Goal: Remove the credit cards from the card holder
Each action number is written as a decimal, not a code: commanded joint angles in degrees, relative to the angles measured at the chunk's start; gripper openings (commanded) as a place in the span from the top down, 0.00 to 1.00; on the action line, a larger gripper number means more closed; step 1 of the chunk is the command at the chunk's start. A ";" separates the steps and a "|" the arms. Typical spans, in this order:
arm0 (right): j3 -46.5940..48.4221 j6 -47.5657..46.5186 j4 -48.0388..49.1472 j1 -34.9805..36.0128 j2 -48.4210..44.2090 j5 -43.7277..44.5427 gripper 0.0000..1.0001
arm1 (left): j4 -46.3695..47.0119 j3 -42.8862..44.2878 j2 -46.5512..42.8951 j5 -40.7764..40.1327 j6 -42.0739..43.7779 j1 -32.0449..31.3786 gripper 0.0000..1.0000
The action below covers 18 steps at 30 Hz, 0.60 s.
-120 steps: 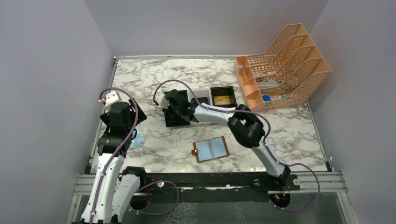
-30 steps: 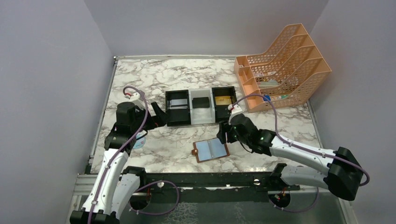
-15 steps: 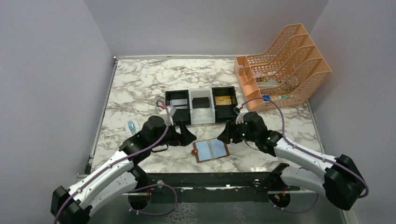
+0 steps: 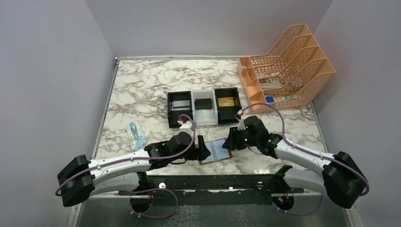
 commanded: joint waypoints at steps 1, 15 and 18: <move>-1.35 -0.40 -0.89 -0.15 1.10 1.43 0.57 | 3.45 1.40 5.45 -6.36 -2.95 -3.23 0.26; -3.65 0.01 5.09 -0.19 6.71 -2.32 0.67 | 8.21 0.30 16.89 -9.82 -6.47 -4.75 0.45; -4.39 0.98 6.57 -0.20 7.00 -3.88 0.70 | 9.72 -1.14 17.34 -10.11 -7.88 -4.81 0.48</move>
